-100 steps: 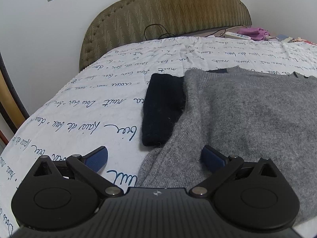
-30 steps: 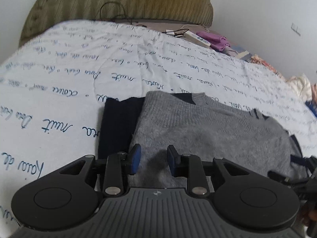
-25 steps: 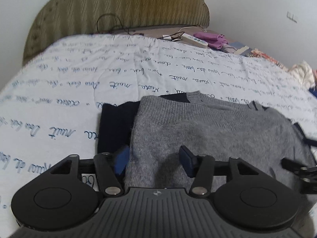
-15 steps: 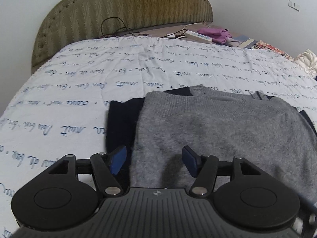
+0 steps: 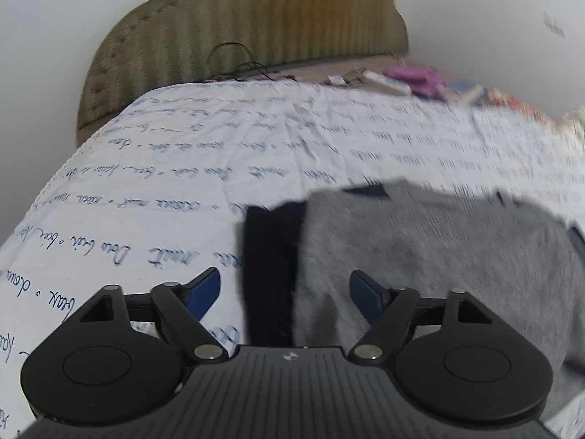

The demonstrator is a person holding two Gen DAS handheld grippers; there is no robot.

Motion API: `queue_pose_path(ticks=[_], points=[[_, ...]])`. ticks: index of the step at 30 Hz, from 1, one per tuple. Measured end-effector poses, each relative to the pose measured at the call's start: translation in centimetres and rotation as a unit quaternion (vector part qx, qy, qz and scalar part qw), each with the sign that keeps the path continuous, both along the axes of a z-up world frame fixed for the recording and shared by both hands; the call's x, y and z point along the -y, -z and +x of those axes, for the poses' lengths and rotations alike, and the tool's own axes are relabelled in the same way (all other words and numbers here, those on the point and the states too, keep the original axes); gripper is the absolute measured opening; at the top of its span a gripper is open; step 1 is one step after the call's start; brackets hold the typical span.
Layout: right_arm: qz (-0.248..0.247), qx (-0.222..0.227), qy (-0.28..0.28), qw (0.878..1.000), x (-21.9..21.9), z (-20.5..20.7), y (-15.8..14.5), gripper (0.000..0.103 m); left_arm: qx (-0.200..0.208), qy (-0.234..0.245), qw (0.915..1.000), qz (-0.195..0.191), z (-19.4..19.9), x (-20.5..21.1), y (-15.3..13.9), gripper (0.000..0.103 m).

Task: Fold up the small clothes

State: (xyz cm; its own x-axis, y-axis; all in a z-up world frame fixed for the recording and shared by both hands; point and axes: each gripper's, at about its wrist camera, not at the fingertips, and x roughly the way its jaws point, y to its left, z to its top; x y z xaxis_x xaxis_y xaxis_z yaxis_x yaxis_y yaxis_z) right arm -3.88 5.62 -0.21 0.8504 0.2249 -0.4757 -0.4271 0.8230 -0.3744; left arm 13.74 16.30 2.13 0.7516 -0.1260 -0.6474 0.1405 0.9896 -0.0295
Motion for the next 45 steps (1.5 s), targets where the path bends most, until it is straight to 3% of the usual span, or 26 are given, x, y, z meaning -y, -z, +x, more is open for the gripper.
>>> queue_pose_path(ticks=[4,9,13,19,23,25,28,30,34,36,41,45], points=[[-0.035,-0.025,-0.004,0.999,-1.3,0.5,1.8,0.103,-0.034,-0.016,0.9955,-0.087,2.4,-3.5,0.0,0.085],[-0.072,0.000,-0.003,0.997,-2.9,1.1,2.9,0.103,-0.082,-0.001,0.9868,-0.140,4.9,-5.2,1.7,0.086],[-0.114,0.035,-0.005,0.993,-4.6,1.9,3.7,0.103,-0.114,0.008,0.9716,-0.207,6.4,-5.9,3.4,0.086],[-0.133,0.057,0.007,0.989,-5.5,3.8,3.5,0.102,-0.135,0.014,0.9444,-0.300,8.8,-6.5,4.8,0.087],[-0.134,0.068,0.017,0.988,-6.1,4.9,3.9,0.102,-0.144,0.026,0.9339,-0.326,10.4,-5.8,5.2,0.087],[-0.136,0.073,0.013,0.988,-6.4,5.3,3.9,0.099,-0.143,0.033,0.9367,-0.318,10.9,-5.1,5.2,0.085],[-0.134,0.074,0.005,0.988,-6.9,5.8,4.0,0.081,-0.144,0.029,0.9404,-0.307,11.7,-4.2,5.3,0.072],[-0.135,0.075,-0.003,0.988,-7.3,6.1,4.2,0.062,-0.147,0.027,0.9419,-0.301,12.1,-3.8,5.4,0.053],[-0.129,0.062,-0.021,0.990,-7.4,6.4,4.5,0.034,-0.152,0.014,0.9489,-0.277,12.4,-3.2,5.7,0.023],[-0.125,0.053,-0.030,0.990,-7.3,6.4,4.7,0.014,-0.143,0.009,0.9570,-0.252,12.1,-2.6,5.4,0.016],[-0.126,0.069,-0.039,0.989,-7.0,5.6,4.9,0.007,-0.100,0.004,0.9823,-0.158,10.3,-0.1,3.2,0.015],[-0.130,0.099,-0.034,0.986,-6.1,4.5,4.5,0.006,-0.059,0.007,0.9938,-0.094,8.7,2.2,0.7,0.014]])
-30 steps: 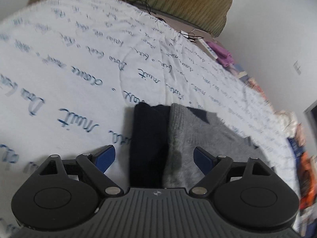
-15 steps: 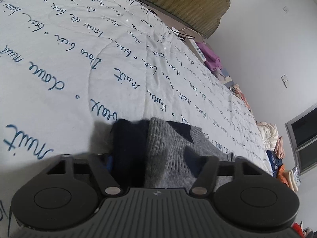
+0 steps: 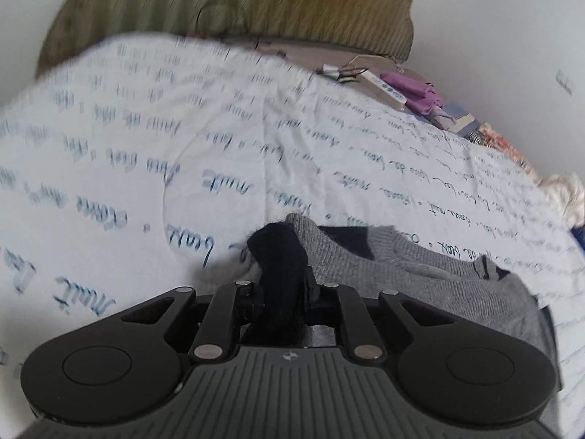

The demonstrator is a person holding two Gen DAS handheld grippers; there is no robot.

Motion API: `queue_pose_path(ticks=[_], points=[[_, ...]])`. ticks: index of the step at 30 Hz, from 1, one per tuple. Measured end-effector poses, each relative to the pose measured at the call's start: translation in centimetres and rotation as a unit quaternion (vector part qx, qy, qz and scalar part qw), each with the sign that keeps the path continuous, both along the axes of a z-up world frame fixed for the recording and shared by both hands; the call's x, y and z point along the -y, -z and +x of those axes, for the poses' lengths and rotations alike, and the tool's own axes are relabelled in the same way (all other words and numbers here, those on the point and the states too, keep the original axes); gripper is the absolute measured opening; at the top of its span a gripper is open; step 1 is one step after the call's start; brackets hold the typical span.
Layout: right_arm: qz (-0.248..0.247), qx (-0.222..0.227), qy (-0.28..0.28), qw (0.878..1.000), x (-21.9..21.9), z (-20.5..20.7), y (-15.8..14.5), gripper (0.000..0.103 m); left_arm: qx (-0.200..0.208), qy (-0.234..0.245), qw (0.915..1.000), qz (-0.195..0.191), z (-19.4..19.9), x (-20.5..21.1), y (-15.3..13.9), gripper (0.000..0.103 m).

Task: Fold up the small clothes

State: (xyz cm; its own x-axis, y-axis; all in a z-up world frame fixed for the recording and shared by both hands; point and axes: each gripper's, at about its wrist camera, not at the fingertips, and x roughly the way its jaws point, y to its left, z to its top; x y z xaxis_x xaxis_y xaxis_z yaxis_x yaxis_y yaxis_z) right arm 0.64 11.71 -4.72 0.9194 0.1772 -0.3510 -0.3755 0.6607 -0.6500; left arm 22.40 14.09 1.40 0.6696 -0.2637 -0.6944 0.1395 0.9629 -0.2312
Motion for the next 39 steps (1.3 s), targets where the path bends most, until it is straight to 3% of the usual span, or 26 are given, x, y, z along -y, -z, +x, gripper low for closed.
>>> queue_pose_path(ticks=[5,8,26,39], points=[[0.015,0.021,0.007,1.000,2.1,-1.5,-1.0,0.006,0.047,0.010,0.9962,0.072,-2.2,3.5,-3.0,0.014],[0.026,0.030,0.014,0.999,3.9,-2.0,-1.6,0.006,0.058,0.012,0.9941,0.090,-3.0,5.4,-4.2,0.014],[0.112,0.048,0.071,0.990,12.2,-4.0,-3.7,0.006,0.083,0.008,0.9853,0.149,-5.6,13.3,-7.9,0.014],[0.160,0.046,0.107,0.980,17.0,-5.5,-4.0,0.006,0.096,0.036,0.9801,0.170,-7.0,20.1,-8.4,0.014]])
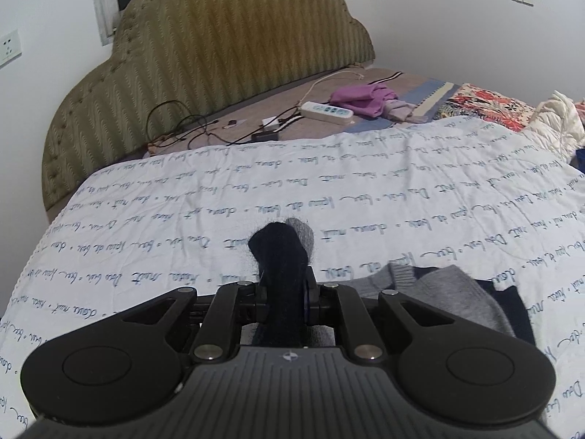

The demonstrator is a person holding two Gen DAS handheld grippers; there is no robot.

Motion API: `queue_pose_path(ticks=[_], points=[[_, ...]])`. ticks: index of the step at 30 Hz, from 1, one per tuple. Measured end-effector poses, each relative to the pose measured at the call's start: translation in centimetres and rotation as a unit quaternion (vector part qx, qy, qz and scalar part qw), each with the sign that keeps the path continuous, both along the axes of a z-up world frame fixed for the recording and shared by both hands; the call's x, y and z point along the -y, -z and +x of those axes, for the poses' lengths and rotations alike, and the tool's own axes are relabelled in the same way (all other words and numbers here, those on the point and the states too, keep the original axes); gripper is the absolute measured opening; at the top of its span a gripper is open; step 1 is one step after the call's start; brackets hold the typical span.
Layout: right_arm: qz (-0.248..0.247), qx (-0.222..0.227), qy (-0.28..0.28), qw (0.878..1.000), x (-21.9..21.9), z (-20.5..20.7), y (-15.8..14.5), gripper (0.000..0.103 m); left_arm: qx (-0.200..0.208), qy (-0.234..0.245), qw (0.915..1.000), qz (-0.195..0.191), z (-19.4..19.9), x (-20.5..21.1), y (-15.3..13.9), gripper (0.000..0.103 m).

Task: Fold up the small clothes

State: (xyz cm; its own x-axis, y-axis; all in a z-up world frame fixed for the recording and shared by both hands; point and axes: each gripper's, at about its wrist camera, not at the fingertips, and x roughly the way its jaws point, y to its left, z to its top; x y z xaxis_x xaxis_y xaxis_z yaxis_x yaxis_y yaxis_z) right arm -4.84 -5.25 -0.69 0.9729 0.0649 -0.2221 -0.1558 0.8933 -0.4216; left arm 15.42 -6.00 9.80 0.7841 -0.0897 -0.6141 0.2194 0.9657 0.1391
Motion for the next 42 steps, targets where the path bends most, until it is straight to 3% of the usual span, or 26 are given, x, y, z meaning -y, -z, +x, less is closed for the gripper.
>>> queue_pose_path(ticks=[20,42], points=[[0.069,-0.021,0.051,0.996,5.1,-1.9,0.5,0.006,-0.009,0.034,0.9986,0.040,-1.0,8.4,2.0,0.014],[0.157,-0.062,0.078,0.982,8.3,-3.1,1.0,0.006,-0.022,0.075,0.9935,0.083,-1.5,16.1,5.3,0.014]])
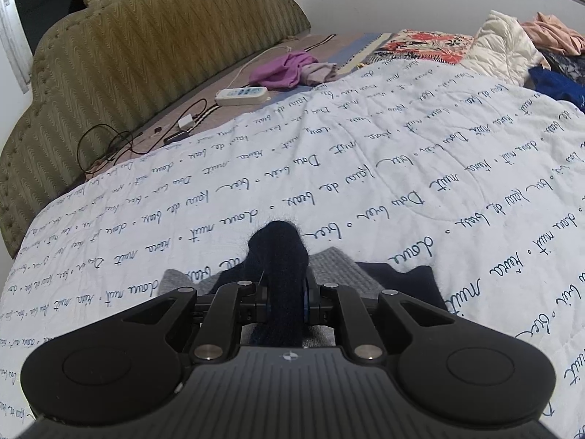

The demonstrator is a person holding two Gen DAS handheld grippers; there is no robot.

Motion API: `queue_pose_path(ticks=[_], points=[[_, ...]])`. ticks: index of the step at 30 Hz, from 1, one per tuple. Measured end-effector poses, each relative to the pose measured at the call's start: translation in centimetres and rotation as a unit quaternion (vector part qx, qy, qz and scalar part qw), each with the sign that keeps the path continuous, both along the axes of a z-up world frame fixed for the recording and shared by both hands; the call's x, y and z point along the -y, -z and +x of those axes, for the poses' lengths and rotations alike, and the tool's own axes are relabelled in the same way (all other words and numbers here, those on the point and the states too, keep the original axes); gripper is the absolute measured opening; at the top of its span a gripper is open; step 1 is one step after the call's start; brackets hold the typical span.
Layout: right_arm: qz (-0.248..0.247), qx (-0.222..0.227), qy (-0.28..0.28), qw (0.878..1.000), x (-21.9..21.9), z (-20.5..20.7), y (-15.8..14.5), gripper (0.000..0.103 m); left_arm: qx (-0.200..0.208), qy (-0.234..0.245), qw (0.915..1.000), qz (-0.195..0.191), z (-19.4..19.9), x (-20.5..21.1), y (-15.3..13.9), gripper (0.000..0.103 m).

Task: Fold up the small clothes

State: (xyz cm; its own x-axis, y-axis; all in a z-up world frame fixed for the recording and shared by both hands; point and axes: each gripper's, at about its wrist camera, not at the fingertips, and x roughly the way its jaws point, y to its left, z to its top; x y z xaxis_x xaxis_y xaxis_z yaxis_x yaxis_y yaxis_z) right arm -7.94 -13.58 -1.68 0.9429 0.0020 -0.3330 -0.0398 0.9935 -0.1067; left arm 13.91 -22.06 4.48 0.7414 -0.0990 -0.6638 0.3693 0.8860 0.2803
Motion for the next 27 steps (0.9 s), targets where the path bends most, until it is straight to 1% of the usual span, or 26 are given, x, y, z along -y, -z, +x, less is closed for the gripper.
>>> queue_pose_path(ticks=[9,14,20,25,27], points=[[0.040,-0.014,-0.003,0.999,-0.2,0.3,-0.5,0.006,-0.010,0.005,0.9999,0.005,0.3,1.7,0.9,0.014],[0.079,-0.030,-0.003,0.996,0.1,0.6,-0.7,0.006,-0.023,0.002,0.9997,0.003,0.7,2.3,1.5,0.014],[0.125,-0.047,-0.003,0.991,1.1,1.8,-1.0,0.006,-0.027,0.001,0.9996,0.008,0.9,2.9,2.3,0.014],[0.141,-0.053,-0.005,0.989,1.4,2.7,-0.9,0.006,-0.023,-0.003,0.9996,0.015,0.9,3.4,2.7,0.014],[0.144,-0.054,-0.005,0.988,1.8,2.1,-0.7,0.006,-0.019,-0.004,0.9996,0.019,0.8,3.5,2.8,0.015]])
